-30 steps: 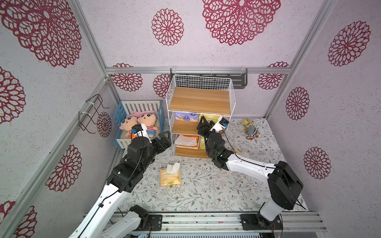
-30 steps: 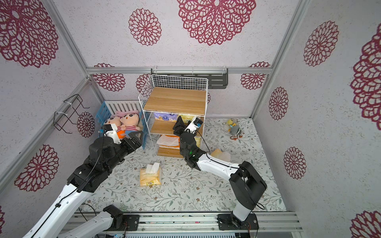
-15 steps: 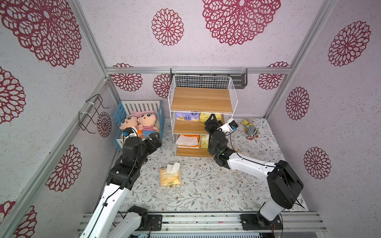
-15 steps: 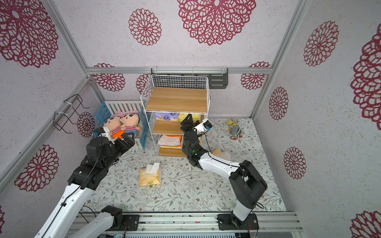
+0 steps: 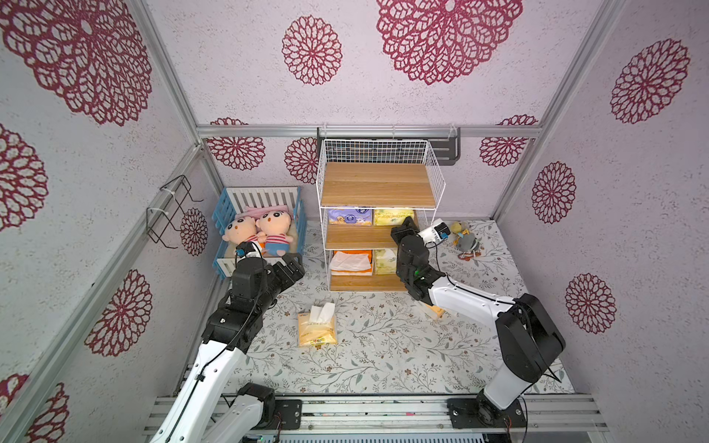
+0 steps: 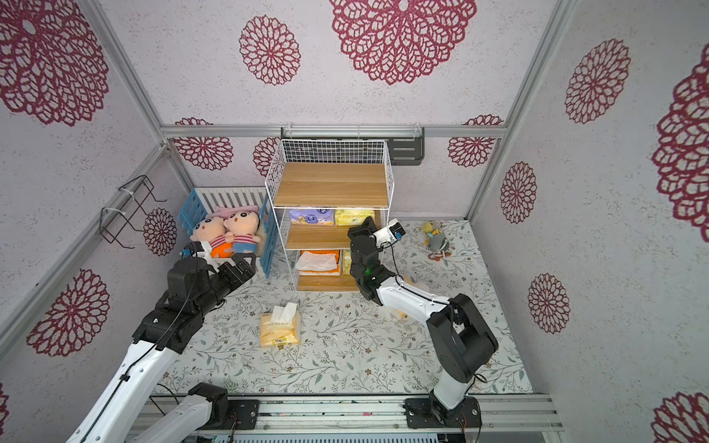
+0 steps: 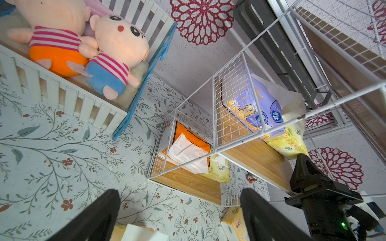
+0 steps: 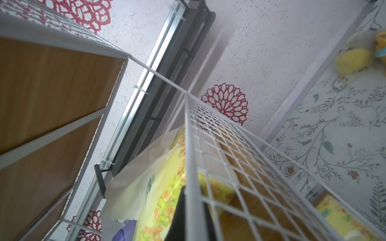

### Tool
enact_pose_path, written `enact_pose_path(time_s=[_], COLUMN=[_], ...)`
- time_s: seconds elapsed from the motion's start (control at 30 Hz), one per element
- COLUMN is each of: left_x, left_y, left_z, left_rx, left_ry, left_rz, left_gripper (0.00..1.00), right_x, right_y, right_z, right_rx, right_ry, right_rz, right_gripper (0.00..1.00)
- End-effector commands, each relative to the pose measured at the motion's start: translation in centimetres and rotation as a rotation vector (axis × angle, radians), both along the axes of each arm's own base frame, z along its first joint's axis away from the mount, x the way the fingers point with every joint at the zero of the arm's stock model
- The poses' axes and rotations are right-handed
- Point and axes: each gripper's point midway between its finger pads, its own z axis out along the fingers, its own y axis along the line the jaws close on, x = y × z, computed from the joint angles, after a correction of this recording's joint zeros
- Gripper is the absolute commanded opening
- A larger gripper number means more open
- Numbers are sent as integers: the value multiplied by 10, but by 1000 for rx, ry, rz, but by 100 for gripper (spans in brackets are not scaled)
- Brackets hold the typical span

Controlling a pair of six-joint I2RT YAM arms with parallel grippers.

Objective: Remove the tissue boxes from the shelf
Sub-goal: Adjust the shelf at the center of the board.

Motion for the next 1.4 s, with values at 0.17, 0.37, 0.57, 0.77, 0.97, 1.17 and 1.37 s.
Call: enact_pose_path(time_s=[0.17, 0.37, 0.57, 0.77, 0.97, 1.17, 1.37], left_x=[5, 17, 47, 67, 85, 115, 137], left_y=[-3, -9, -24, -31, -33, -33, -38], left_z=[4, 19, 30, 41, 36, 28, 34], left_rx=[-10, -8, -3, -9, -22, -67, -107], left_ry=[-29, -76, -89, -112, -116, -109, -143], left_rz=[-23, -53, -128, -158, -157, -166, -207], left_gripper=[97, 97, 97, 97, 97, 97, 97], right_x=[-19, -47, -64, -62, -63, -72, -89], right_y=[-17, -37, -79, -111, -110, -53, -19], right_z=[23, 47, 51, 53, 64, 88, 95], right_rx=[-74, -138, -168, -230, -296, -391, -425], right_ry=[-26, -59, -38, -12, -43, -132, -185], right_rz=[52, 45, -29, -58, 21, 197, 233], right_gripper=[0, 0, 0, 0, 0, 9, 37])
